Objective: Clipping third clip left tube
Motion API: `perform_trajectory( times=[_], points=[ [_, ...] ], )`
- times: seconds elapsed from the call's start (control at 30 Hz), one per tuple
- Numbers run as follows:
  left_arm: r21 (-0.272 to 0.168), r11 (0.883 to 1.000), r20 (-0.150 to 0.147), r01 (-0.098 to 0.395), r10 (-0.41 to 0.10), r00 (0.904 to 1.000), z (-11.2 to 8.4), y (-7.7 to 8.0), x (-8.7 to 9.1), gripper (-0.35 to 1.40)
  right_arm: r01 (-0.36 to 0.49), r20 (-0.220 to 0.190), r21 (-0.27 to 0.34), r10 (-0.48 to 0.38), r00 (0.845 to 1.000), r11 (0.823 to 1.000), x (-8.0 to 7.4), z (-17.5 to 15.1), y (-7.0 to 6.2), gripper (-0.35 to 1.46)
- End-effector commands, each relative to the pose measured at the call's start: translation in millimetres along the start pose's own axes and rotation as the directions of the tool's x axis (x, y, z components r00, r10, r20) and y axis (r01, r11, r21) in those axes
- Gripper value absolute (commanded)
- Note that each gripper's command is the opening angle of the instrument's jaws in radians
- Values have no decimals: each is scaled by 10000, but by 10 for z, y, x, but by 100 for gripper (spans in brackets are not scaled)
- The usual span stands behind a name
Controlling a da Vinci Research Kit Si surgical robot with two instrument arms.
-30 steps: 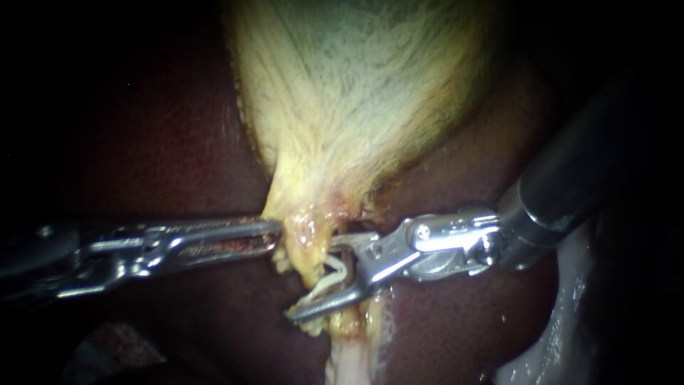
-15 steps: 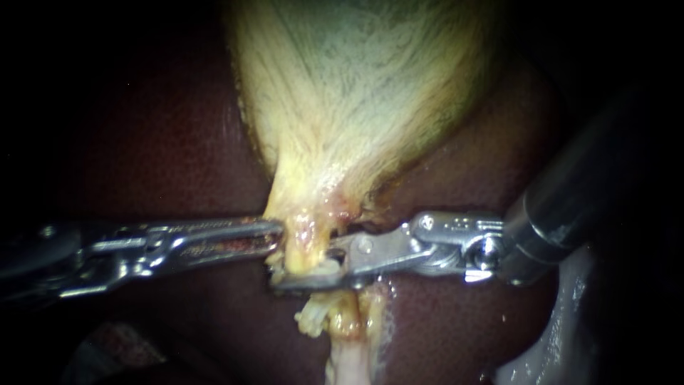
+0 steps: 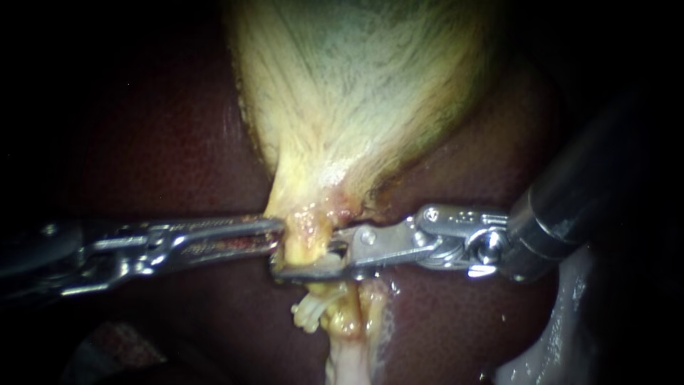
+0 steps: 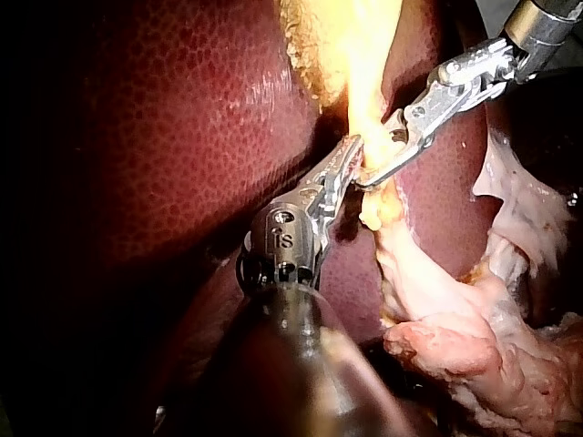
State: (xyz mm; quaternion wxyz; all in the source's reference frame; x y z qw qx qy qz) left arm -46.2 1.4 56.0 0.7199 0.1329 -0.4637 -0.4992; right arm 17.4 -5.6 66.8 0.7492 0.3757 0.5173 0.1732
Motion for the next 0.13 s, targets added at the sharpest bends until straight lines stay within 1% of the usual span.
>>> perform_trajectory(
  times=[0.03,0.13],
  points=[
    [-4,10000,0,3,-3,10000,0,0,0,-35,-16,2,3,16,10000,10000,0,0,0,-27],
    [-4,10000,0,3,-3,10000,0,0,0,-35,-65,4,2,65,10000,10000,-2,1,0,-26]
  ],
)
